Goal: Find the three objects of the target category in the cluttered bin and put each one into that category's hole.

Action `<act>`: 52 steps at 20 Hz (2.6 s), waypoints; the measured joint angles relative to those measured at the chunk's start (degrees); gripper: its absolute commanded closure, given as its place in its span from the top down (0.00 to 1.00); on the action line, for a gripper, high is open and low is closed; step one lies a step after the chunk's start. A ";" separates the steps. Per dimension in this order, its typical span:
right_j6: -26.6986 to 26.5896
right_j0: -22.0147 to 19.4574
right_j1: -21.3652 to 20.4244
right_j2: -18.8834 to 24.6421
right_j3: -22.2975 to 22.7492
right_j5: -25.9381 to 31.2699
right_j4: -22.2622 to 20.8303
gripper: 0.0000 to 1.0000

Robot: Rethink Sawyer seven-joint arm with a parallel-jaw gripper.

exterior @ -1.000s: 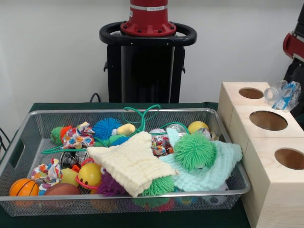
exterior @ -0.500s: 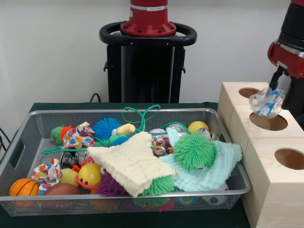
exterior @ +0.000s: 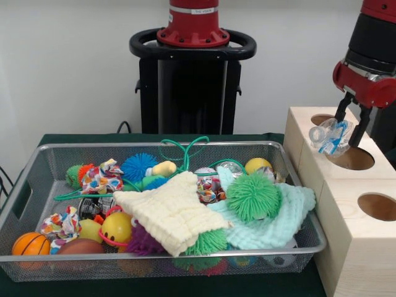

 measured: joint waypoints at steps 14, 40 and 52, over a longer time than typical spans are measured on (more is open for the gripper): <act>0.00 0.02 0.15 0.11 -0.08 -0.01 0.61 1.00; 0.00 1.41 2.38 0.11 -1.18 0.00 3.73 0.00; 0.00 1.67 2.31 0.10 -1.18 -0.01 4.94 1.00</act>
